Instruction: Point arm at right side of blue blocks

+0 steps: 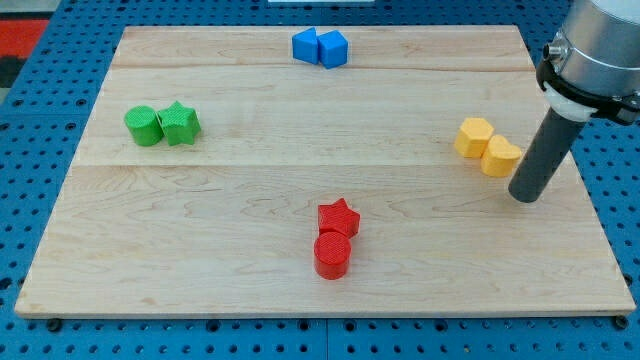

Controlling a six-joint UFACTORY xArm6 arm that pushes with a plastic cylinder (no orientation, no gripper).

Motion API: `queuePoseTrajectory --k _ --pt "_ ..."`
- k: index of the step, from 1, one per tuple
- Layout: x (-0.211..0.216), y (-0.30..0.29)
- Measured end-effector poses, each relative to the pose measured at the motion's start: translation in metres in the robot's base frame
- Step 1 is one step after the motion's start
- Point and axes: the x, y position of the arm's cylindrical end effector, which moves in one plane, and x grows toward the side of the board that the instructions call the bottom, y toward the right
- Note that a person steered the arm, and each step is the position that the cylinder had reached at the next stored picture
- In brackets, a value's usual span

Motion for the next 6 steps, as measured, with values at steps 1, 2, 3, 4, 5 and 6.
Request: queuePoseTrajectory --k 1,2,3,4,5,6 --pt "0.000 0.000" --pt "0.021 -0.009" --pt "0.038 -0.052" --pt "-0.002 -0.132" --pt "-0.080 -0.143" --pt "-0.140 -0.172"
